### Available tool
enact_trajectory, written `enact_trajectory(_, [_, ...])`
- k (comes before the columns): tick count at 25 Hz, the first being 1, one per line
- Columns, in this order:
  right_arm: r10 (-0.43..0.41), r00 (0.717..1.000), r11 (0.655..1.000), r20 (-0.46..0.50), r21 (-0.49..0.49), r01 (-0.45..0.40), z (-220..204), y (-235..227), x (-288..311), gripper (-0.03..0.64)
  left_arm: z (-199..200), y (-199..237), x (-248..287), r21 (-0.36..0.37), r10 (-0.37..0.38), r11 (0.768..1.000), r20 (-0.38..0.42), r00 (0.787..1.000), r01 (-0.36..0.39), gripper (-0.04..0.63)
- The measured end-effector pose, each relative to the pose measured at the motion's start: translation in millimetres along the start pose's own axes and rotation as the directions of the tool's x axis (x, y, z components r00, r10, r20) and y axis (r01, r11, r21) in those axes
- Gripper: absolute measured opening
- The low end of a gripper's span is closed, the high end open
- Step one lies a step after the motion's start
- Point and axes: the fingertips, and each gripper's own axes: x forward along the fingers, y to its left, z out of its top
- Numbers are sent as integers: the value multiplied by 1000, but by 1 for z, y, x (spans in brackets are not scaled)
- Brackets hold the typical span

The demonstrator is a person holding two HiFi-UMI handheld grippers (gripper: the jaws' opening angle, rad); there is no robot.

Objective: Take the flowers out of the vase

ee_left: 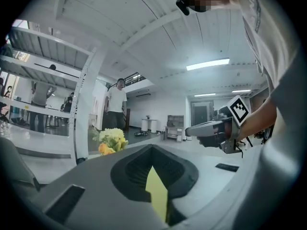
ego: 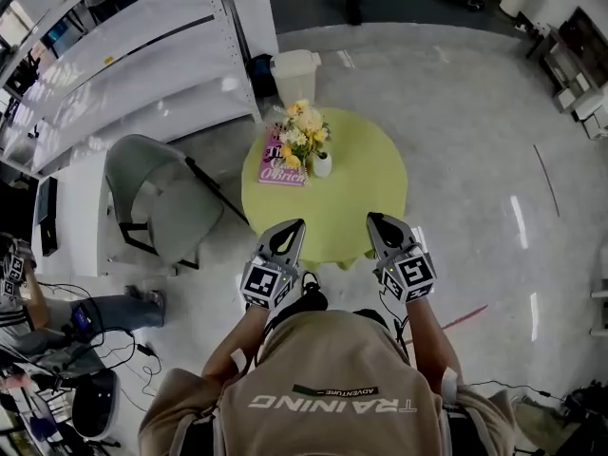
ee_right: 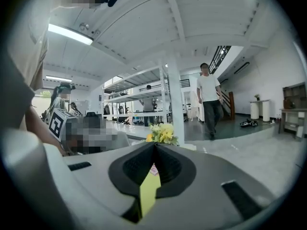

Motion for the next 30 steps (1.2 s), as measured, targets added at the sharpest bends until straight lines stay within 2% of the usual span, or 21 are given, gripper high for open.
enact_trajectory(4, [-13,1000,1000,-12,-7,13,6,-11,32,-2,-3,35,17,-5,-3,1000,-14,1000,3,2])
enact_trajectory(11, [17,999,1000,-52,-3,-17,2,-34,62,-2,-2,53,44,-31,11,999,-41,999,-13,2])
enact_trajectory(16, [79,994,997,-74,-17,-81,-9,-54,91,-2,-3,61,75,-28,51,998,-63,997,-53,2])
enact_trajectory(22, [198,973,978,-117,-39,-204,-20,-73,128,0,-5,66,111,-51,125,990,-94,988,-130,2])
enact_trajectory(29, [271,948,956,-167,-67,-285,-37,-72,169,2,-19,77,119,-65,178,980,-110,978,-186,2])
enact_trajectory(30, [280,942,952,-183,-74,-297,-41,-69,175,27,-21,79,119,-71,178,980,-114,977,-187,2])
